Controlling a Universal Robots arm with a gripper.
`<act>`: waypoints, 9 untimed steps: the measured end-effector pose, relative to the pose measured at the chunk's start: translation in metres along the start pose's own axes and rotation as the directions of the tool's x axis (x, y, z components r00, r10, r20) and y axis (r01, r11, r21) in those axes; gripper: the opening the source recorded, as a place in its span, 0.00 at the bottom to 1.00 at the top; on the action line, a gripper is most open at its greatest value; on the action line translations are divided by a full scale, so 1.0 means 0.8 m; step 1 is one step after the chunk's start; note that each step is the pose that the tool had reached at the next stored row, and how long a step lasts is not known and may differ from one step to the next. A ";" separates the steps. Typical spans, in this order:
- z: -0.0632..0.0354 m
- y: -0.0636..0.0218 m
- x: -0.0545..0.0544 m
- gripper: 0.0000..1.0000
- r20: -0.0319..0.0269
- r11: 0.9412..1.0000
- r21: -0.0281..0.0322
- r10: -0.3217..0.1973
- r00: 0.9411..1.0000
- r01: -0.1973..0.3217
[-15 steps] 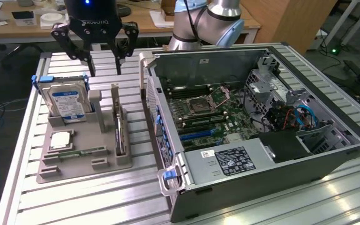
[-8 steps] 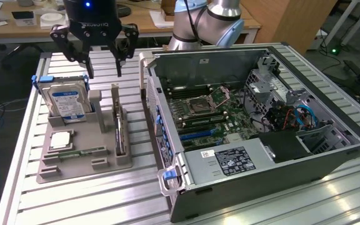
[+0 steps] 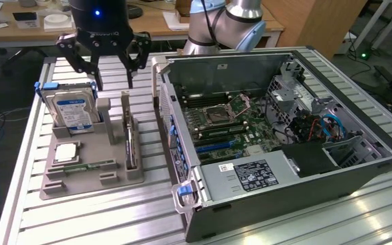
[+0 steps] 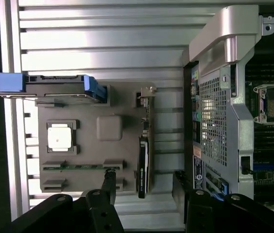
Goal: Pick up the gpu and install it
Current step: 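Pick up the gpu and move the gpu toward the slot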
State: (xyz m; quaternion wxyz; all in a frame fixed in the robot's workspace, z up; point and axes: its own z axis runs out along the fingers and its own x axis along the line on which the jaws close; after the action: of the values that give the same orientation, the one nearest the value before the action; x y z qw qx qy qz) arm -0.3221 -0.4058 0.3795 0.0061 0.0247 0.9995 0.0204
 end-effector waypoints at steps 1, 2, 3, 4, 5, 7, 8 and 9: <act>0.002 0.000 0.000 0.59 -0.001 1.000 0.000 -0.002 1.000 0.002; 0.005 0.000 0.000 0.59 -0.001 1.000 0.000 -0.005 1.000 0.005; 0.007 -0.001 0.000 0.59 -0.001 1.000 0.000 -0.007 1.000 0.007; 0.009 -0.001 0.000 0.59 -0.002 1.000 0.000 -0.009 1.000 0.009; 0.011 -0.002 0.000 0.59 -0.002 1.000 0.000 -0.011 1.000 0.011; 0.014 -0.003 0.000 0.60 -0.003 1.000 0.000 -0.012 1.000 0.012; 0.015 -0.003 0.000 0.60 -0.003 1.000 0.000 -0.013 1.000 0.013; 0.016 -0.003 0.000 0.60 -0.003 1.000 0.000 -0.013 1.000 0.013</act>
State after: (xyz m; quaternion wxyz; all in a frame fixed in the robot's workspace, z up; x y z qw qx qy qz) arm -0.3219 -0.4074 0.3663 0.0046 0.0181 0.9996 0.0202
